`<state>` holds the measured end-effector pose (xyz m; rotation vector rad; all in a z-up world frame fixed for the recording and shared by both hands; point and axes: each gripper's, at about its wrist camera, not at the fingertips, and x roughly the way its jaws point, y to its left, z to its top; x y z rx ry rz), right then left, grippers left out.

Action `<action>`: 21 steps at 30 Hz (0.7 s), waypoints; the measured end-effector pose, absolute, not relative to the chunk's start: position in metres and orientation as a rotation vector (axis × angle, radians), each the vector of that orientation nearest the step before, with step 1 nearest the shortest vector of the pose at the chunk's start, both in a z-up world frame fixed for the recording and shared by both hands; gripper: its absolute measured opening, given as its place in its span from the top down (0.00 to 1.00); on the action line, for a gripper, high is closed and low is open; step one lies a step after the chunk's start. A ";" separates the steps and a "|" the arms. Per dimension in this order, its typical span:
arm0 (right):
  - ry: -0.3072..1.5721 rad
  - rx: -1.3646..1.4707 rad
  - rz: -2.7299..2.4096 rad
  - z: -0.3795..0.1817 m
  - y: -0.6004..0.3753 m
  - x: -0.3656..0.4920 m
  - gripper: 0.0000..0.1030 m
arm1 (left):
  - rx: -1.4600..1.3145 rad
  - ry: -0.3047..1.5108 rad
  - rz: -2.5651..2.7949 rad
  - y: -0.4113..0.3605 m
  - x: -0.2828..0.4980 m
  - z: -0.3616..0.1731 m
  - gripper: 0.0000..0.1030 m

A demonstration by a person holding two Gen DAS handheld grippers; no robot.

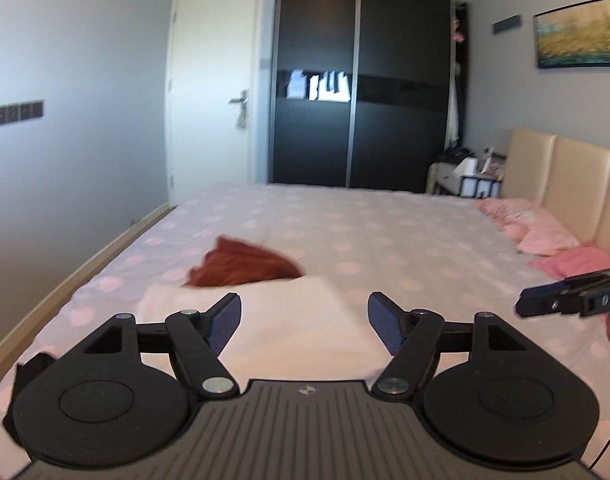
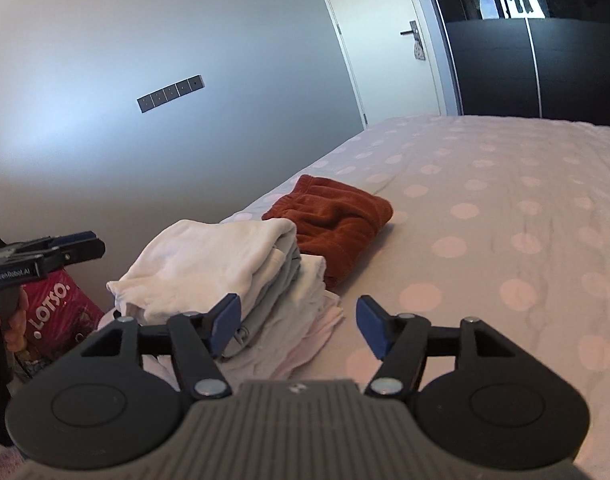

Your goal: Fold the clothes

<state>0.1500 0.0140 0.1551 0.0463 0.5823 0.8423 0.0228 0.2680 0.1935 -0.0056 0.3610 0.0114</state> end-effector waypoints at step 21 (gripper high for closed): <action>0.424 -0.095 0.219 0.088 -0.202 -0.018 0.10 | -0.029 0.339 -0.023 -0.014 -0.034 0.093 0.19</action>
